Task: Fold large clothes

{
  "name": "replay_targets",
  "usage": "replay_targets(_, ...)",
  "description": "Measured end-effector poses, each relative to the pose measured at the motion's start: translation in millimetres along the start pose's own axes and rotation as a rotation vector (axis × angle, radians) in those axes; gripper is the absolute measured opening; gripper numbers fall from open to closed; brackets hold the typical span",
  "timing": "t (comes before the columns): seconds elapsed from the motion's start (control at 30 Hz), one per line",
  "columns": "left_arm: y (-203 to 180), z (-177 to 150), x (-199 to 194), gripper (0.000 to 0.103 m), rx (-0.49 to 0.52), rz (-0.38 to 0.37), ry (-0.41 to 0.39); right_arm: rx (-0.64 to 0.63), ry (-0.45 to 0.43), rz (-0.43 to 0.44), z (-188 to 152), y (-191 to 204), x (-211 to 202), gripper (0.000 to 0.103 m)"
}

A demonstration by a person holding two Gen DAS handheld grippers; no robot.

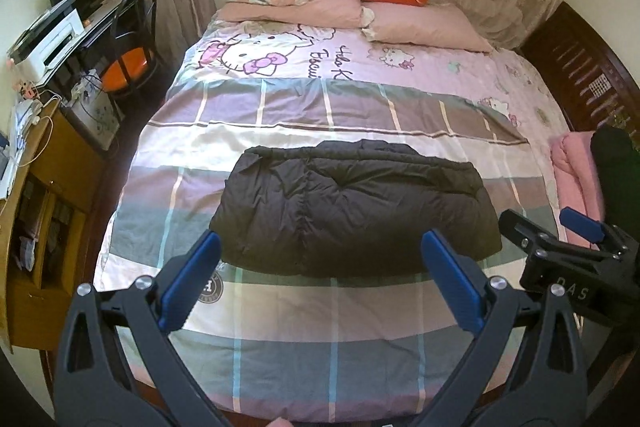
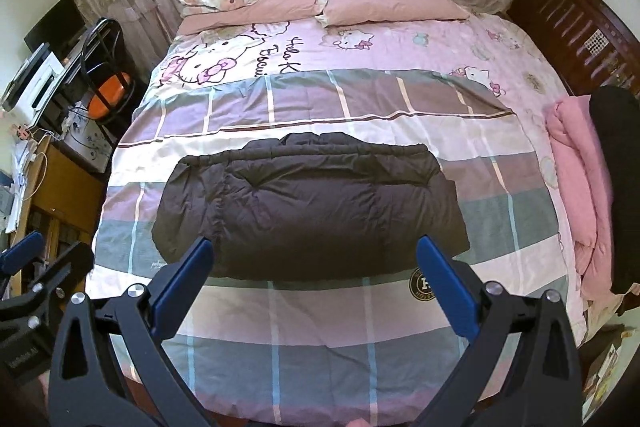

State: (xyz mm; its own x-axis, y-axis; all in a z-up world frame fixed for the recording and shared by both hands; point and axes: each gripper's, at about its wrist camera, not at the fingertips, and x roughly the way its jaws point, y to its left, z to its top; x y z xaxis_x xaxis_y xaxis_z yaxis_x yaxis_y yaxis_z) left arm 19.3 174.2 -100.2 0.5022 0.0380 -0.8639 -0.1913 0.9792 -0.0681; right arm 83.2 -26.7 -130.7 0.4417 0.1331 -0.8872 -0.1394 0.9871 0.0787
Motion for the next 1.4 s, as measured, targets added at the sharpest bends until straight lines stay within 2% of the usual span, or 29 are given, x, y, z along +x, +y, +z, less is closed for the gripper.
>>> replay_targets(0.47,-12,-4,-7,0.101,0.003,-0.022,0.0,0.014,0.017,-0.005,-7,-6,-5,0.102)
replay_targets(0.57,-15,-6,-8,0.101,0.01,0.003,-0.006,0.021,0.022,-0.004,-10,-7,-5,0.102)
replay_targets(1.4,-19,-7,0,0.101,0.003,-0.007,0.023,-0.021,0.012,-0.04,-15,-4,-5,0.102)
